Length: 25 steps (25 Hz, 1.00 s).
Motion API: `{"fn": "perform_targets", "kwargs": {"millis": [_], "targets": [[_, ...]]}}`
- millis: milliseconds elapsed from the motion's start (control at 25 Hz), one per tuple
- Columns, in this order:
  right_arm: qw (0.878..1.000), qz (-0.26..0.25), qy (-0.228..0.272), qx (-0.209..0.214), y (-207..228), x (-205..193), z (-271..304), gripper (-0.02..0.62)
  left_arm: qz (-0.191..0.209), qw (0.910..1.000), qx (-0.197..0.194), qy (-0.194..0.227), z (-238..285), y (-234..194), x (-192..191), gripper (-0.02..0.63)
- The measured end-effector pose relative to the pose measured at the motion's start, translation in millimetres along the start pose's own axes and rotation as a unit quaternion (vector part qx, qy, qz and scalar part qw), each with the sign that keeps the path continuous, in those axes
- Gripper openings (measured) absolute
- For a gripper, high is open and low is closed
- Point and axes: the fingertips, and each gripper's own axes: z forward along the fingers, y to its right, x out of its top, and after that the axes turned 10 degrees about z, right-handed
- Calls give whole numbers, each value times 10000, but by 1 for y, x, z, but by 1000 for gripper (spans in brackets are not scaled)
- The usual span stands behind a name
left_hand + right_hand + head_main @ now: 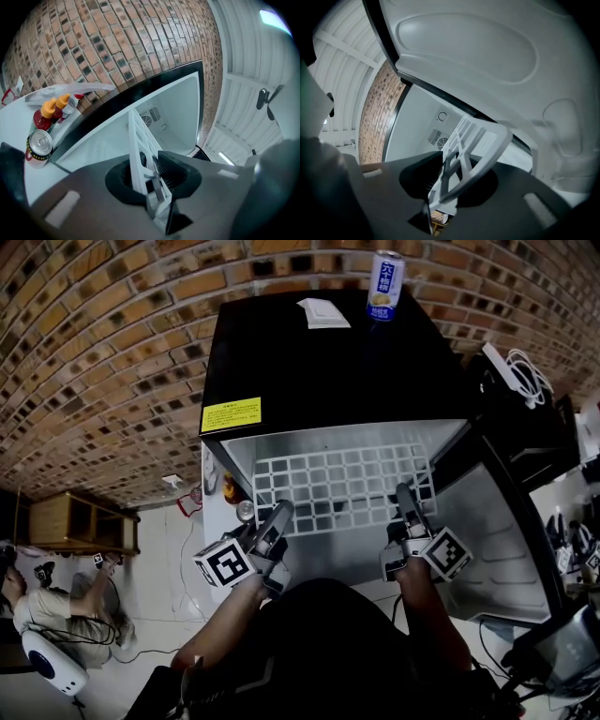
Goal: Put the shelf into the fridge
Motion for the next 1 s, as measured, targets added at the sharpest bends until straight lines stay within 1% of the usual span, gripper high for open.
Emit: {"fn": "perform_targets", "kwargs": {"millis": [80,200,280,360,400,520,640,720,840,1000], "targets": [[10000,83,37,-18,1,0,2,100,58,9999,85,3,1,0,3,71],[10000,-32,62,-57,1,2,5,100,-16,9999,38,93,4,-3,4,71],[9999,67,92,-5,-1,3,10,100,-46,9999,55,135,7,-4,7,71],[9999,61,110,3,-3,4,14,101,-71,9998,95,158,9,-5,9,71],[9999,39,124,-25,-2,4,15,101,-77,9998,105,169,10,-6,10,71],[9994,69,170,-297,4,4,15,103,-78,9997,97,216,12,-7,13,72],[9998,-37,168,-53,-2,7,25,103,-129,9994,117,295,16,-10,17,72],[9998,-56,190,-69,-3,9,29,103,-134,9990,174,381,19,-11,19,74],[9992,13,263,-299,2,10,31,103,-126,9977,274,615,23,-12,24,78],[9993,-60,335,-170,-2,13,42,101,-262,9955,376,828,26,-17,31,75]]}}
